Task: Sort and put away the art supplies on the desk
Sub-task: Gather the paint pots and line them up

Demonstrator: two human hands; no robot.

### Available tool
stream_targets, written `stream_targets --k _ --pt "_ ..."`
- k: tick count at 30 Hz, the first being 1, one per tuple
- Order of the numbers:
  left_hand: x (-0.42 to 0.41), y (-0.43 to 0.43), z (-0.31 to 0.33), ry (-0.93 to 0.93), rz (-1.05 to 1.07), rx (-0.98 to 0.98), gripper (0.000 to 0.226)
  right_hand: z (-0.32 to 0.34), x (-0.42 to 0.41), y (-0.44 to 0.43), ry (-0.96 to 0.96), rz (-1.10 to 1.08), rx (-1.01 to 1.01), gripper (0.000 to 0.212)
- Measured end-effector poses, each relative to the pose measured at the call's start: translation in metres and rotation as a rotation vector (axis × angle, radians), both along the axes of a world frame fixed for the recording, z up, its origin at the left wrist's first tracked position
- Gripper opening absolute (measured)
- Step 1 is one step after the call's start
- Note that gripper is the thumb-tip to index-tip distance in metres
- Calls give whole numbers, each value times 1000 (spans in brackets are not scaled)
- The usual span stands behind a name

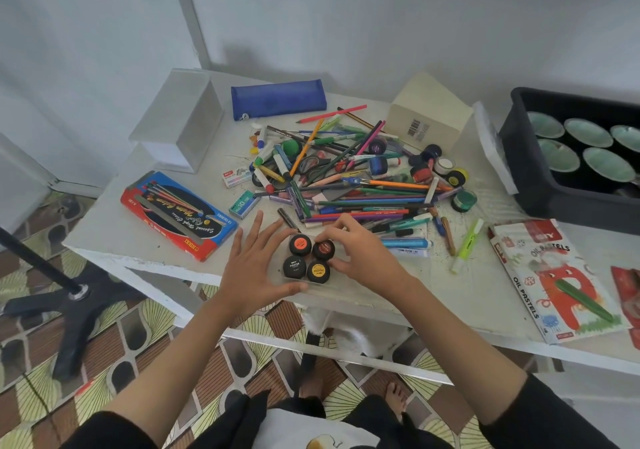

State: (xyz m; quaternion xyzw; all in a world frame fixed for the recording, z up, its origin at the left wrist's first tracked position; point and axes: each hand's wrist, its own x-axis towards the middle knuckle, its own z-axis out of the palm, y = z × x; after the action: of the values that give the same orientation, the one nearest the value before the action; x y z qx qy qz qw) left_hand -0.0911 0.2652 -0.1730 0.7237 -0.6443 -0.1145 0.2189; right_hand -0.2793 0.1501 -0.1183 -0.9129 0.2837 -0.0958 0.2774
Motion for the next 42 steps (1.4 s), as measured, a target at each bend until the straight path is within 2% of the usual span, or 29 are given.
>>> stream_targets --k 7,11,15,19,24,29,32,36,39,42 --pt "0 -1 -1 -8 0 11 100 1 -4 -1 11 28 19 40" --pt "1 -1 -2 -6 0 9 100 4 -13 -5 -56 9 54 41" --pt "1 -2 -1 -1 0 12 100 6 -32 -22 -186 -154 7 33" --pt "2 -1 -2 5 11 18 98 5 -66 -59 -225 -411 -168 23" --pt "2 -1 -2 9 3 17 97 -1 -110 -111 -27 -719 -294 25" --pt "3 -1 -3 12 -3 12 97 -4 -128 -137 413 -774 -317 58" --pt "2 -2 -1 12 -7 20 96 -8 -127 -139 454 -795 -332 54" --pt "2 -1 0 17 -3 25 96 -7 -128 -136 339 -850 -311 44" --pt "2 -1 0 25 0 20 91 -2 -125 -123 55 -870 -264 37" --pt "2 -1 -2 20 -2 15 90 11 -113 -98 -249 -883 -23 34"
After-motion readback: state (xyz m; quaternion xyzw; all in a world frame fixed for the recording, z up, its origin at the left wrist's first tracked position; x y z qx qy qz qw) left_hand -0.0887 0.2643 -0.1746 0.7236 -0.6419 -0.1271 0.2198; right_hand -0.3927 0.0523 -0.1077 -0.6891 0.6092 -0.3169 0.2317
